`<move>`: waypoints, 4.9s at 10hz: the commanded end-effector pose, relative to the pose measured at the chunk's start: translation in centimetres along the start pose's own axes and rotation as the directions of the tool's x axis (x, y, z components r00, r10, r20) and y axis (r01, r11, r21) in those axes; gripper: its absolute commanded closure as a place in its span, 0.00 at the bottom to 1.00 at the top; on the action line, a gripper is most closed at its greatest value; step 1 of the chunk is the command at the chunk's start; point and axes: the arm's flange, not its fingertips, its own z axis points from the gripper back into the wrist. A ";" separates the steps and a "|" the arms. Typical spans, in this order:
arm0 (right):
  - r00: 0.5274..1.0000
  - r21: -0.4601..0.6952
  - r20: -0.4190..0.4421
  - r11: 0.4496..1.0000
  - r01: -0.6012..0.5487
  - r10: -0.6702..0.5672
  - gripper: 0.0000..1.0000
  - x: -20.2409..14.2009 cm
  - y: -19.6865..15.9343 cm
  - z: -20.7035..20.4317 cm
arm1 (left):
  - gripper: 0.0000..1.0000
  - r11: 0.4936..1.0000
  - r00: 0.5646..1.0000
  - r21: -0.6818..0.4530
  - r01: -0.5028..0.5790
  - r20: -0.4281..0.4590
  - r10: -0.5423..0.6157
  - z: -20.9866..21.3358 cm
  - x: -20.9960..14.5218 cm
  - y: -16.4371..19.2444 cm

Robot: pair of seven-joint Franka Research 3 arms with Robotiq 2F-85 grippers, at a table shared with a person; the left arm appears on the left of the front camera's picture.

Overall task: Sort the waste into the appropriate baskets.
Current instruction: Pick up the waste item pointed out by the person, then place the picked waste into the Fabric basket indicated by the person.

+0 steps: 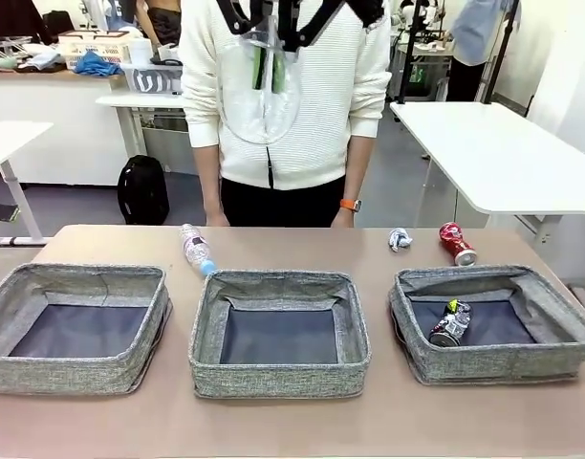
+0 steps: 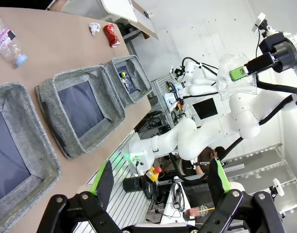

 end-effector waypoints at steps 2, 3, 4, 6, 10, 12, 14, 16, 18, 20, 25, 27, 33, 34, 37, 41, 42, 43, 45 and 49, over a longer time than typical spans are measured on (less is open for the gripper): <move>1.000 0.000 0.000 1.000 0.000 0.000 0.85 0.0 0.0 0.0 | 0.00 1.000 1.000 -0.018 0.007 0.009 -0.007 -0.1 0.1 -0.3; 1.000 0.000 0.000 1.000 0.000 0.000 0.85 0.0 0.0 0.0 | 0.00 1.000 1.000 -0.018 0.007 0.009 -0.007 -0.1 0.1 -0.3; 1.000 0.000 0.000 1.000 0.000 0.000 0.85 0.0 0.0 0.0 | 0.00 1.000 1.000 -0.018 0.007 0.009 -0.007 -0.1 0.1 -0.3; 1.000 0.000 0.000 1.000 0.000 0.000 0.85 0.0 0.0 0.0 | 0.00 1.000 1.000 -0.018 0.007 0.009 -0.007 -0.1 0.1 -0.3; 1.000 0.000 0.000 1.000 0.000 0.000 0.85 0.0 0.0 0.0 | 0.00 1.000 1.000 -0.018 0.007 0.009 -0.007 -0.1 0.1 -0.3; 1.000 0.000 0.000 1.000 0.000 0.000 0.85 0.0 0.0 0.0 | 0.00 1.000 1.000 -0.018 0.007 0.009 -0.007 -0.1 0.1 -0.3; 1.000 0.000 0.000 1.000 0.000 0.000 0.85 0.0 0.0 0.0 | 0.00 1.000 1.000 -0.018 0.007 0.009 -0.007 -0.1 0.1 -0.3; 1.000 0.000 0.000 1.000 0.000 0.000 0.85 0.0 0.0 0.0 | 0.00 1.000 1.000 -0.018 0.007 0.009 -0.007 -0.1 0.1 -0.3; 1.000 0.000 0.000 1.000 0.000 0.000 0.85 0.0 0.0 0.0 | 0.00 1.000 1.000 -0.018 0.007 0.009 -0.007 -0.1 0.1 -0.3; 1.000 0.000 0.000 1.000 0.000 0.000 0.85 0.0 0.0 0.0 | 0.00 1.000 1.000 -0.018 0.007 0.009 -0.007 -0.1 0.1 -0.3; 1.000 0.000 0.000 1.000 0.000 0.000 0.85 0.0 0.0 0.0 | 0.00 1.000 1.000 -0.018 0.007 0.009 -0.007 -0.1 0.1 -0.3; 0.991 -0.045 0.043 0.991 -0.127 0.128 0.85 0.4 0.2 -3.9 | 0.00 1.000 1.000 -0.018 0.007 0.009 -0.007 -0.1 0.1 -0.3; 0.971 0.008 -0.014 0.971 -0.240 0.240 0.85 2.6 -6.0 -29.2 | 0.00 1.000 1.000 -0.018 0.007 0.009 -0.007 -0.1 0.1 -0.3; 0.961 0.066 -0.014 0.959 -0.276 0.277 0.85 3.4 -6.5 -31.3 | 0.00 1.000 1.000 -0.018 0.007 0.009 -0.007 -0.1 0.1 -0.3; 0.969 0.143 -0.014 0.960 -0.242 0.246 0.85 4.9 -7.8 -32.5 | 0.00 1.000 1.000 -0.018 0.007 0.009 -0.007 -0.1 0.1 -0.3; 0.976 0.148 -0.018 0.965 -0.214 0.219 0.85 5.2 -7.9 -32.5 | 0.00 1.000 1.000 -0.018 0.007 0.009 -0.007 -0.1 0.1 -0.3; 0.977 0.150 -0.017 0.967 -0.208 0.213 0.85 5.3 -7.9 -32.5 | 0.00 1.000 1.000 -0.018 0.007 0.009 -0.007 -0.1 0.1 -0.3; 0.980 0.178 -0.002 0.964 -0.197 0.200 0.27 5.5 -8.1 -32.5 | 0.00 1.000 1.000 -0.018 0.007 0.009 -0.007 -0.1 0.1 -0.3; 0.981 0.175 -0.001 0.966 -0.190 0.193 0.00 5.4 -8.3 -32.5 | 0.00 1.000 1.000 -0.018 0.007 0.009 -0.007 -0.1 0.1 -0.3; 0.983 0.185 -0.005 0.966 -0.180 0.184 0.00 5.5 -8.5 -32.5 | 0.00 1.000 1.000 -0.018 0.007 0.009 -0.007 -0.1 0.1 -0.3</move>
